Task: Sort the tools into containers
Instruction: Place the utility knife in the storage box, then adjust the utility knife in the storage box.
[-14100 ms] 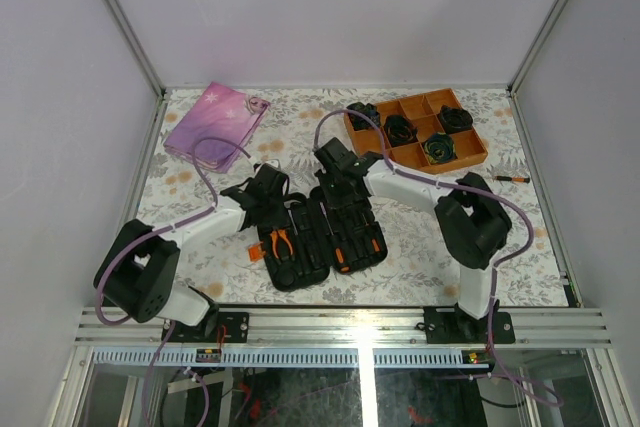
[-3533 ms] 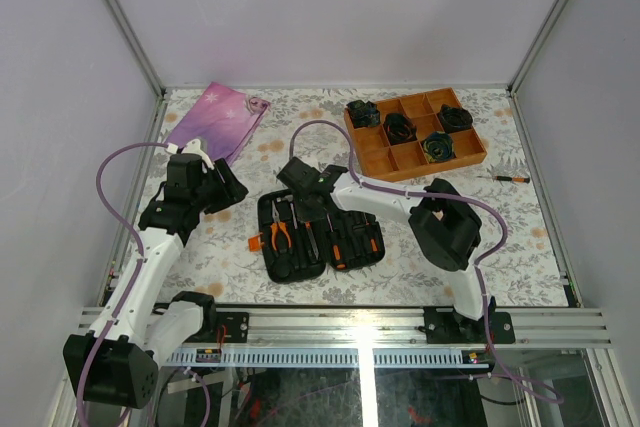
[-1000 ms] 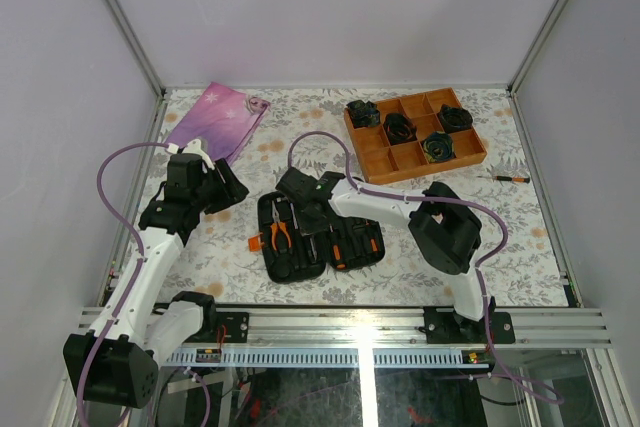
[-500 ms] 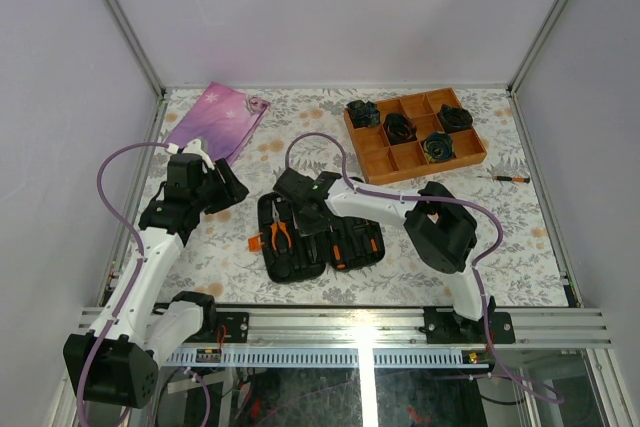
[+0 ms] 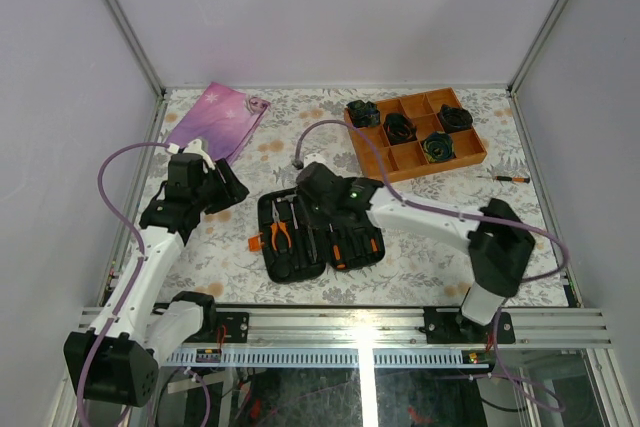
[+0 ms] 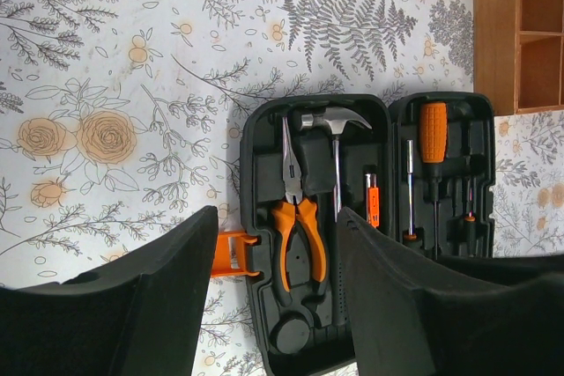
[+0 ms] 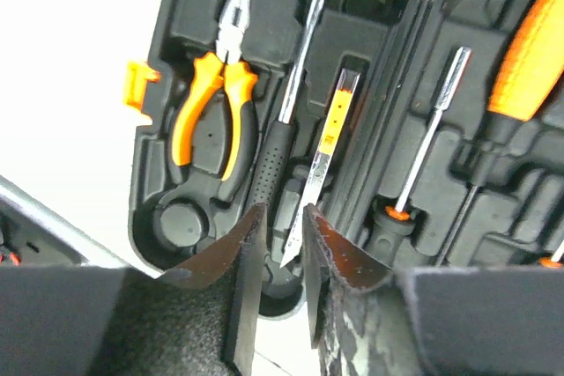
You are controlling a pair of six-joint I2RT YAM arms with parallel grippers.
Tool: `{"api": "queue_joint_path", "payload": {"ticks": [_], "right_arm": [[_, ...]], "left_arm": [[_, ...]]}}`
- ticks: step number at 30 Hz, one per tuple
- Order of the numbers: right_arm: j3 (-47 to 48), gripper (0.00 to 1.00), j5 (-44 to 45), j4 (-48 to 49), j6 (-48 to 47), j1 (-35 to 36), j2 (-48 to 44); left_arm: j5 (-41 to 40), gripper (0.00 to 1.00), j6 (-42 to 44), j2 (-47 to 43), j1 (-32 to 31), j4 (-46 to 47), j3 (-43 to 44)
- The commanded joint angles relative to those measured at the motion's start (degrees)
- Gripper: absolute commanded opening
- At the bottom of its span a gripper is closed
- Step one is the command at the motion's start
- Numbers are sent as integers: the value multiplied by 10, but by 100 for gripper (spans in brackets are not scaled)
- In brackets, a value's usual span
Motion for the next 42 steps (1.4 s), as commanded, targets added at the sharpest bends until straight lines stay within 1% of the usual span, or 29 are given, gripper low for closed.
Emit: {"api": "queue_joint_path", "payload": {"ticks": [1, 3, 4, 8, 12, 16, 24, 29, 33, 38, 42], "right_arm": [[-77, 31, 61, 134, -80, 2, -116], [-123, 32, 84, 172, -96, -12, -152], [-157, 33, 83, 191, -98, -32, -176], [-256, 34, 29, 271, -85, -114, -242], [-295, 35, 67, 287, -109, -139, -274], [-319, 37, 80, 306, -103, -154, -287], [-325, 39, 75, 312, -98, -165, -278], [-312, 40, 100, 278, -98, -166, -288], [-299, 43, 96, 240, -98, -166, -302], [-271, 45, 25, 183, -89, -166, -294], [-264, 45, -27, 156, -83, -165, -291]], "left_arm": [[2, 55, 7, 10, 4, 22, -8], [4, 55, 10, 17, 4, 18, -2], [4, 55, 12, 24, 4, 16, 0], [-8, 54, 12, 36, 4, 11, 5], [-14, 55, 11, 36, 4, 15, 2], [-9, 55, 11, 45, 6, 17, 2], [-9, 54, 12, 45, 8, 18, 1], [-6, 54, 11, 38, 8, 23, -2], [5, 54, 11, 32, 8, 30, -8], [32, 55, 12, 49, 7, 33, -11], [41, 55, 13, 53, 7, 34, -12]]}}
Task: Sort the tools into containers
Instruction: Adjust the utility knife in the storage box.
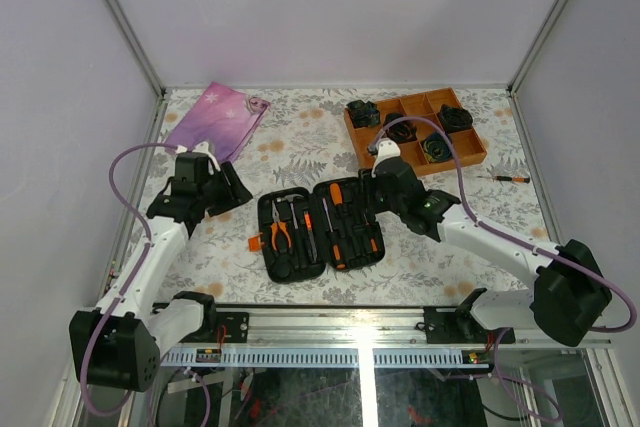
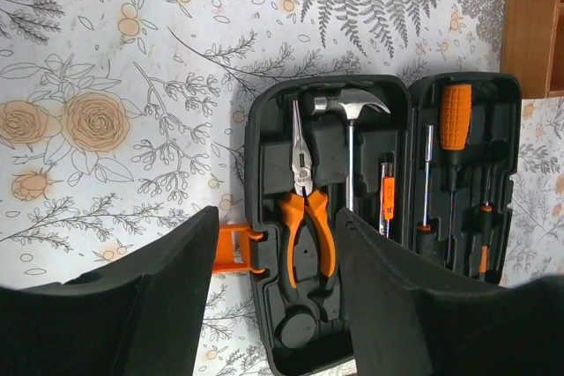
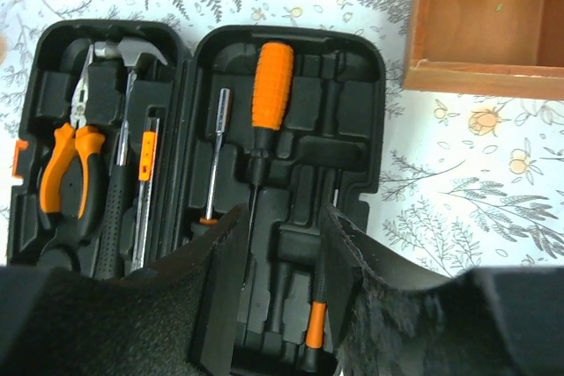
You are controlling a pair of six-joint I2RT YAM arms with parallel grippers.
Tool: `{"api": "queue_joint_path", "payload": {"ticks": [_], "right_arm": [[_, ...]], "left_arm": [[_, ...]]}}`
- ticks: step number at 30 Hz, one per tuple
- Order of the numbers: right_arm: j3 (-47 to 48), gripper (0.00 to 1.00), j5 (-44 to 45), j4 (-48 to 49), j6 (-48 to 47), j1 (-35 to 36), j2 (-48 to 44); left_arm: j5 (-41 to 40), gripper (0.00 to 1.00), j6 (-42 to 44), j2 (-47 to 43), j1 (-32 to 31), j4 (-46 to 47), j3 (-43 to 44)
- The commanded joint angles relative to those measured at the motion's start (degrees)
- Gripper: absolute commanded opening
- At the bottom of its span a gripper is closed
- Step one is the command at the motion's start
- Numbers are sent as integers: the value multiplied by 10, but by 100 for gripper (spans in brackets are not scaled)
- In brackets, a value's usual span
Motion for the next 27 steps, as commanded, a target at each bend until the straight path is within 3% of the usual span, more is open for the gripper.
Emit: {"api": "queue_joint_path", "payload": {"ticks": [1, 8, 17, 21, 27], "right_arm": [[32, 45, -70, -39, 8, -2, -8], [39, 42, -151, -46, 6, 3, 9], [105, 46, -56, -21, -88, 116, 103], [84, 55, -48, 65, -141, 127, 125], [106, 57, -80, 79, -187, 127, 180]], "left_arm": [[27, 55, 12, 4, 4, 28, -5], [30, 55, 12, 12, -2, 26, -3], [-22, 53, -60, 18, -41, 45, -6], [-48, 53, -94, 36, -71, 76, -36], [-84, 53, -126, 81, -112, 134, -65]]}}
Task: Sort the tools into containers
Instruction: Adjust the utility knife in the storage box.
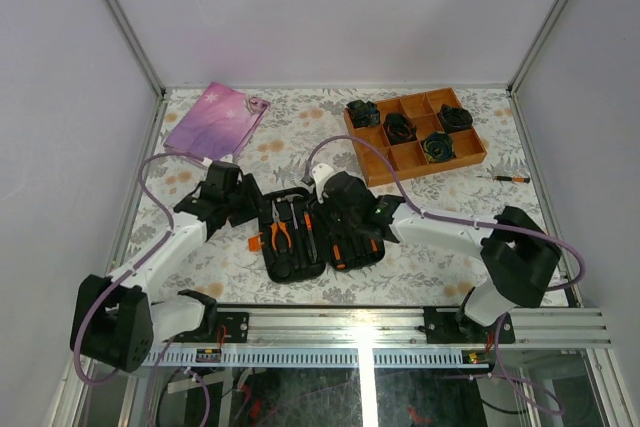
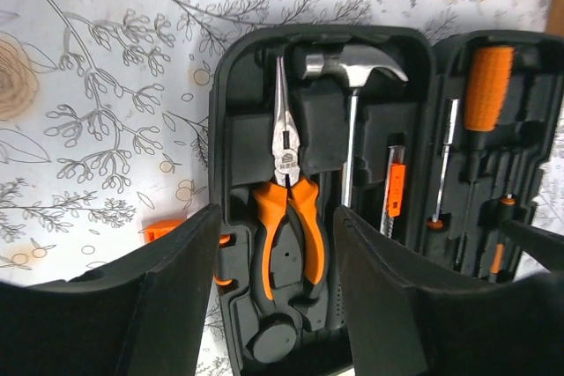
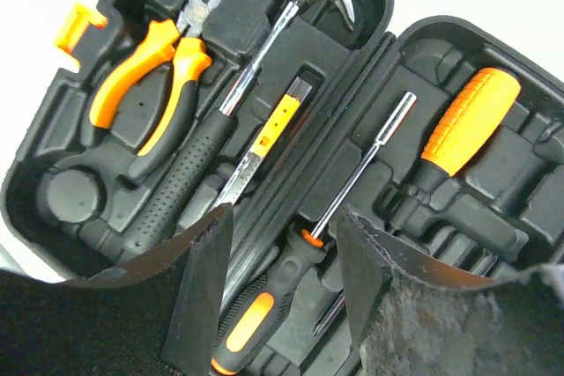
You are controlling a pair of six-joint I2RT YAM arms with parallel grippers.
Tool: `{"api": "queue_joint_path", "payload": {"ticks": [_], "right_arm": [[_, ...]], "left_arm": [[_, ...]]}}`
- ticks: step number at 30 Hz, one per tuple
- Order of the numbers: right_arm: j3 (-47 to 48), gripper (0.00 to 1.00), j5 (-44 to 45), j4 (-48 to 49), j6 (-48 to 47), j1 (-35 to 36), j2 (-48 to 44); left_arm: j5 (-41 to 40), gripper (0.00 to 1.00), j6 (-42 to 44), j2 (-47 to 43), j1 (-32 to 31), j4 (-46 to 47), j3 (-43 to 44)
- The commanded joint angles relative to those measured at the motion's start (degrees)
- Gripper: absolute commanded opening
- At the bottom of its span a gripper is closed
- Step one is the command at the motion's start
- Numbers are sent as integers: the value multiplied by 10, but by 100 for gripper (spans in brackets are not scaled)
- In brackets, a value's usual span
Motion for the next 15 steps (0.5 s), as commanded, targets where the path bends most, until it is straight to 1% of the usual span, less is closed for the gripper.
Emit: {"api": "queue_joint_path", "payload": {"ticks": [1, 6, 15], "right_arm": [[32, 57, -10, 45, -55, 2, 32], [53, 56, -23, 34, -65, 2, 74], [76, 56, -28, 26, -65, 2, 107]], "left_arm": [[-38, 52, -37, 31, -18, 79, -19], [-49, 52, -38, 56, -25, 108, -21], [-50, 52, -27, 93, -25, 130, -26]]}}
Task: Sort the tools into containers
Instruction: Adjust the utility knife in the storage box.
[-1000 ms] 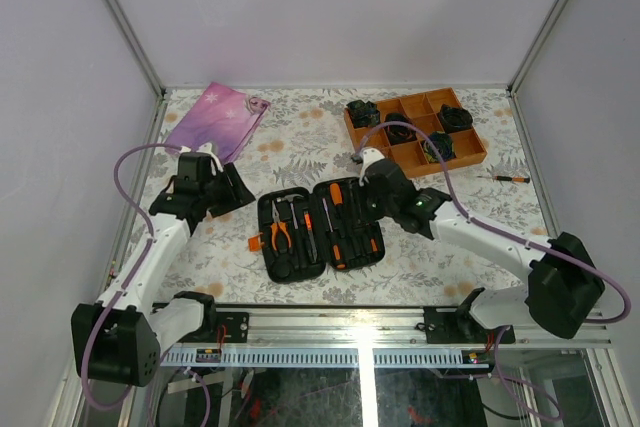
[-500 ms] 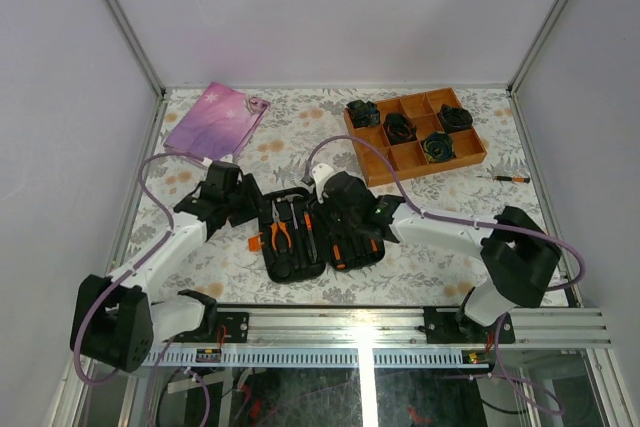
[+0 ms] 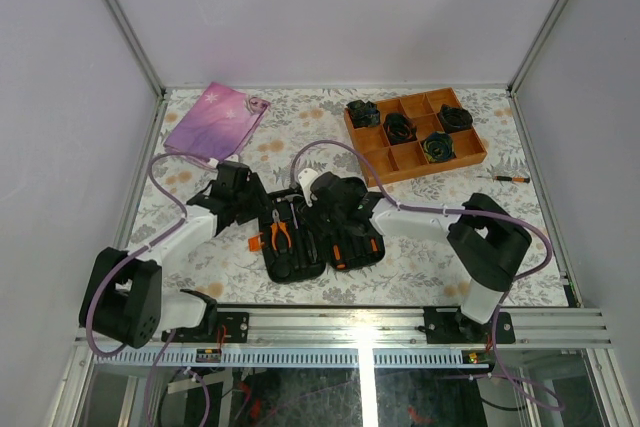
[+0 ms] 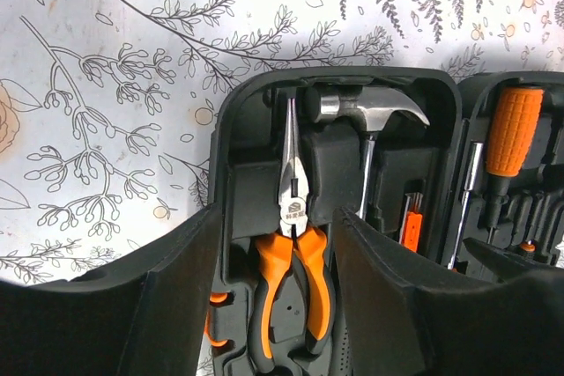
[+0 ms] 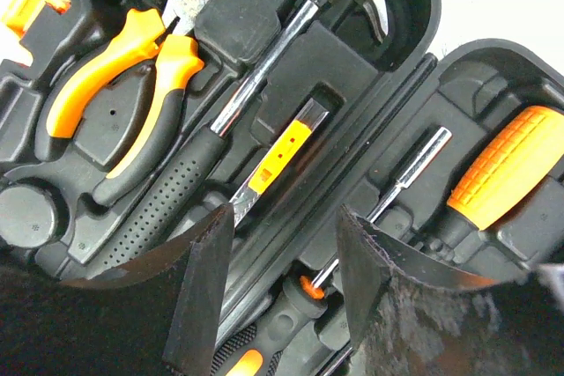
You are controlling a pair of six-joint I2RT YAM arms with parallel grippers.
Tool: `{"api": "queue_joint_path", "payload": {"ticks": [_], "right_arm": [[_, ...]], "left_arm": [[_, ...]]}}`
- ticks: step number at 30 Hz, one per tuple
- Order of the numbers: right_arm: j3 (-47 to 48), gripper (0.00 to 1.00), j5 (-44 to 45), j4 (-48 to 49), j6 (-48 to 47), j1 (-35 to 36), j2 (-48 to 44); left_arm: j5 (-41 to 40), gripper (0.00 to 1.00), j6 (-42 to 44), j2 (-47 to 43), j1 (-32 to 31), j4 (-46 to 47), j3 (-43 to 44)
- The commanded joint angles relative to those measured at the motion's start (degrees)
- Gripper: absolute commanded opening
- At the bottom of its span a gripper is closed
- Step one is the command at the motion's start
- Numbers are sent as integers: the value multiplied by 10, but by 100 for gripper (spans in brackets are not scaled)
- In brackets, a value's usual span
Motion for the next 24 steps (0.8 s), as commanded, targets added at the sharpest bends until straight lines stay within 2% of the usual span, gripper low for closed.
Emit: {"api": "queue_joint_path", "payload": {"ticks": [1, 10, 24], "right_arm": [[34, 56, -7, 13, -9, 2, 6], [42, 55, 0, 4, -6, 2, 23], [44, 55, 47, -7, -6, 3, 30]], "left_arm": [[-12, 52, 2, 15, -4, 46, -8], [3, 45, 7, 36, -5, 64, -16], [3, 45, 9, 42, -10, 68, -18]]}}
